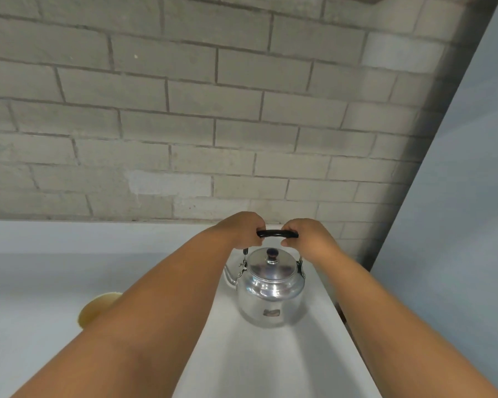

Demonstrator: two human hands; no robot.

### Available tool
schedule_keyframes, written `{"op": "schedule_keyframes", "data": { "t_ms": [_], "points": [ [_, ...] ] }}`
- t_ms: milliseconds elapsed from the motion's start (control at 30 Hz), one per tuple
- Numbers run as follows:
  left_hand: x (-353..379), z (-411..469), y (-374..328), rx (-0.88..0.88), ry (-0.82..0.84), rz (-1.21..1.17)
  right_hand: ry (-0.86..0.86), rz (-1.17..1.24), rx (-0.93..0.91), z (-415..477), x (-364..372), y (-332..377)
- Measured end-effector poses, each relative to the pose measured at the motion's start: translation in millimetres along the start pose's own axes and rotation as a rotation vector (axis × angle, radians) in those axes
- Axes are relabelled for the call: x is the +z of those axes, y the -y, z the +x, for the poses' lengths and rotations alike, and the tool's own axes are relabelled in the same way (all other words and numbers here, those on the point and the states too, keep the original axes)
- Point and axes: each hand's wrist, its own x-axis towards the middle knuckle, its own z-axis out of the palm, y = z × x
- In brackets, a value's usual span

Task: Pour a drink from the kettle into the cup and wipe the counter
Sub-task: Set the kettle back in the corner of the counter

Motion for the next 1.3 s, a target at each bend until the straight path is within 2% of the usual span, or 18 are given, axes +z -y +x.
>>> {"op": "schedule_keyframes", "data": {
  "t_ms": [333, 467, 700, 900, 1000, 1133, 1200, 1300],
  "points": [
    [14, 54, 10, -0.019, -0.050, 0.045, -0.030, -0.035, -0.022, 40, 1, -28],
    [21, 64, 14, -0.031, -0.031, 0.071, -0.050, -0.046, -0.049, 49, 10, -36],
    [27, 68, 19, -0.045, -0.096, 0.061, -0.099, -0.046, -0.056, 56, 20, -41],
    [31, 61, 26, -0.081, -0.121, -0.023, -0.037, -0.095, -0.023, 52, 23, -42],
    [26, 47, 29, -0.114, -0.128, -0.072, -0.030, -0.040, -0.013, 43, 20, -35],
    [6, -6, 30, -0.118, -0.196, -0.181, -0.125, -0.006, -0.106, 34, 15, -3],
    [-4, -52, 39, -0.141, -0.271, -0.163, -0.156, 0.007, -0.189, 30, 18, 29],
    [-11, -148, 66, -0.246, -0.444, -0.125, -0.099, 0.054, -0.366, 15, 35, 99]
  ]
}}
